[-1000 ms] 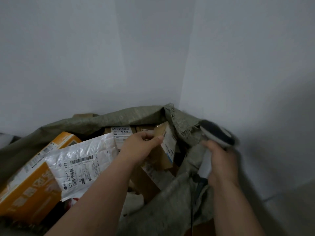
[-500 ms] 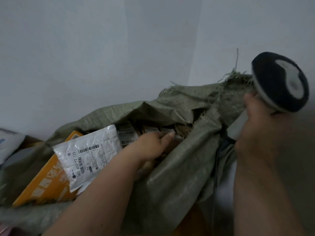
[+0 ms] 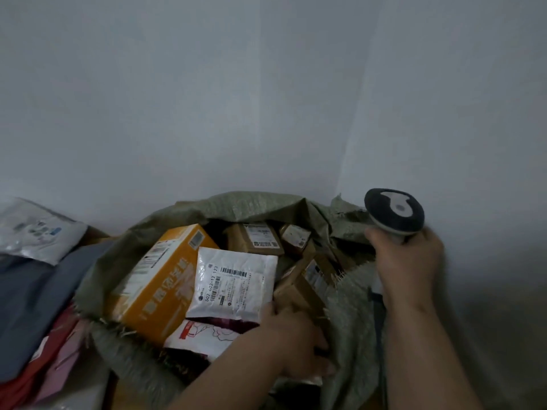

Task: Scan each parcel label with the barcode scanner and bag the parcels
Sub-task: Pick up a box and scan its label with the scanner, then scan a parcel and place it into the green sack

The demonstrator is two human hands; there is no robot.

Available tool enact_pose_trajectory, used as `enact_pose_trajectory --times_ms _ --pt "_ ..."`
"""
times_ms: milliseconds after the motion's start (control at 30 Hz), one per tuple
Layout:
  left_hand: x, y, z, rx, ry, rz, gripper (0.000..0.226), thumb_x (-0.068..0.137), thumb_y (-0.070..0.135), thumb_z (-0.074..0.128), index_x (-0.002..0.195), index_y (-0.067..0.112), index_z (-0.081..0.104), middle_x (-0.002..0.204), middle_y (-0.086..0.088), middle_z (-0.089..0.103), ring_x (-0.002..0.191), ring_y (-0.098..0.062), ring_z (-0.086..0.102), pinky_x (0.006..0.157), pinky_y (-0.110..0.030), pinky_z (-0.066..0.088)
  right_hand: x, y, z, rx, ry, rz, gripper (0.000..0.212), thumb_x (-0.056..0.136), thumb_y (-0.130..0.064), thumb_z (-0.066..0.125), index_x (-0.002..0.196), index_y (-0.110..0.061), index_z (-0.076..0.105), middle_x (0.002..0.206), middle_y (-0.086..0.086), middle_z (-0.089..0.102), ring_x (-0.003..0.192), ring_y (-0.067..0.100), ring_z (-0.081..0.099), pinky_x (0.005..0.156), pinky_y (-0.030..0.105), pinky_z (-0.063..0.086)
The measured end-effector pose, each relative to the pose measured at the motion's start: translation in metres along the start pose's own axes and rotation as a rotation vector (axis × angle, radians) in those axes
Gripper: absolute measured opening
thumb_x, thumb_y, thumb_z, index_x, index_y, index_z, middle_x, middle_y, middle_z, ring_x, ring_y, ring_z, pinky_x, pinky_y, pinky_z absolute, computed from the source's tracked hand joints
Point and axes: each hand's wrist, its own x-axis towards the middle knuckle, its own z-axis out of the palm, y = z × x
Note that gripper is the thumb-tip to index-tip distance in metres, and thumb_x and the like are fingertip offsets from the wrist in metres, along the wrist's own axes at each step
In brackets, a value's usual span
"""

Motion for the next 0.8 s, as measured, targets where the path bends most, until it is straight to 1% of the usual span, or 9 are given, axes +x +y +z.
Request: enact_pose_trajectory --times_ms 67,200,300,333,400,500,633,733,800 --pt "-0.007 0.010 0.014 0.032 -0.022 0.089 0.036 0.095 0.051 0.051 0.127 0.040 0.062 0.143 0.007 0.049 0.141 -0.026 0.028 0.115 -0.059 -0.004 -0.014 -0.004 -0.005 0.007 -0.009 0.009 0.019 0.064 -0.028 0.078 0.078 -0.023 0.065 0.126 0.011 0.062 0.112 0.033 0.061 0.099 0.054 0.052" --pt "-0.029 0.019 0.031 -0.009 -0.178 0.180 0.036 0.099 0.043 0.050 0.132 0.033 0.062 0.150 0.010 0.047 0.148 -0.016 0.021 0.110 -0.050 -0.021 -0.048 -0.013 -0.018 -0.005 -0.108 0.067 0.050 0.058 -0.042 0.073 0.101 -0.018 0.069 0.112 0.011 0.066 0.095 0.026 0.067 0.087 0.050 0.058" --pt "-0.054 0.009 0.032 0.039 -0.191 0.131 0.050 0.093 0.061 0.051 0.139 0.040 0.052 0.156 0.007 0.038 0.151 -0.020 0.011 0.107 -0.054 -0.025 -0.077 -0.018 -0.029 0.027 -0.193 0.119 0.027 0.070 -0.035 0.078 0.091 -0.021 0.070 0.077 -0.006 0.073 0.073 0.015 0.069 0.066 0.034 0.055" --pt "-0.064 0.002 0.035 0.024 -0.141 0.095 0.057 0.088 0.065 0.055 0.140 0.042 0.049 0.157 0.006 0.036 0.151 -0.021 0.011 0.107 -0.055 -0.025 -0.089 -0.019 -0.031 0.034 -0.219 0.139 0.017 0.075 -0.030 0.079 0.088 -0.023 0.069 0.070 -0.010 0.073 0.070 0.013 0.069 0.065 0.032 0.054" --pt "-0.090 -0.014 0.040 -0.001 -0.009 0.023 0.071 0.080 0.070 0.061 0.143 0.044 0.043 0.157 0.010 0.035 0.150 -0.020 0.016 0.108 -0.057 -0.023 -0.115 -0.021 -0.031 0.053 -0.266 0.190 0.015 0.078 -0.025 0.080 0.088 -0.027 0.068 0.080 -0.006 0.074 0.081 0.020 0.069 0.076 0.040 0.057" --pt "-0.135 -0.038 0.055 -0.010 0.195 -0.084 0.076 0.076 0.066 0.066 0.144 0.046 0.039 0.154 0.009 0.035 0.146 -0.021 0.020 0.113 -0.062 -0.013 -0.163 -0.029 -0.024 0.107 -0.333 0.265 0.028 0.077 -0.026 0.082 0.103 -0.021 0.071 0.097 0.006 0.073 0.093 0.030 0.068 0.088 0.050 0.057" --pt "-0.192 -0.066 0.078 -0.166 0.485 -0.209 0.046 0.083 0.051 0.066 0.127 0.046 0.052 0.135 0.011 0.046 0.131 -0.017 0.040 0.110 -0.045 0.016 -0.222 -0.035 -0.008 0.150 -0.405 0.235 0.027 0.079 -0.024 0.080 0.103 -0.022 0.069 0.093 -0.001 0.071 0.088 0.020 0.066 0.070 0.035 0.051" --pt "-0.224 -0.085 0.092 -0.350 0.530 -0.244 0.021 0.088 0.044 0.064 0.109 0.043 0.059 0.116 0.012 0.056 0.117 -0.017 0.051 0.107 -0.039 0.028 -0.255 -0.040 0.007 0.160 -0.471 0.232 0.036 0.078 -0.025 0.081 0.111 -0.019 0.068 0.100 0.003 0.072 0.094 0.023 0.068 0.085 0.046 0.056" --pt "-0.243 -0.097 0.100 -0.530 0.559 -0.272 0.014 0.091 0.037 0.064 0.104 0.039 0.062 0.110 0.009 0.063 0.110 -0.017 0.057 0.103 -0.042 0.044 -0.274 -0.044 0.021 0.168 -0.528 0.235 0.035 0.077 -0.024 0.082 0.109 -0.019 0.068 0.097 0.005 0.072 0.092 0.024 0.069 0.084 0.045 0.056"
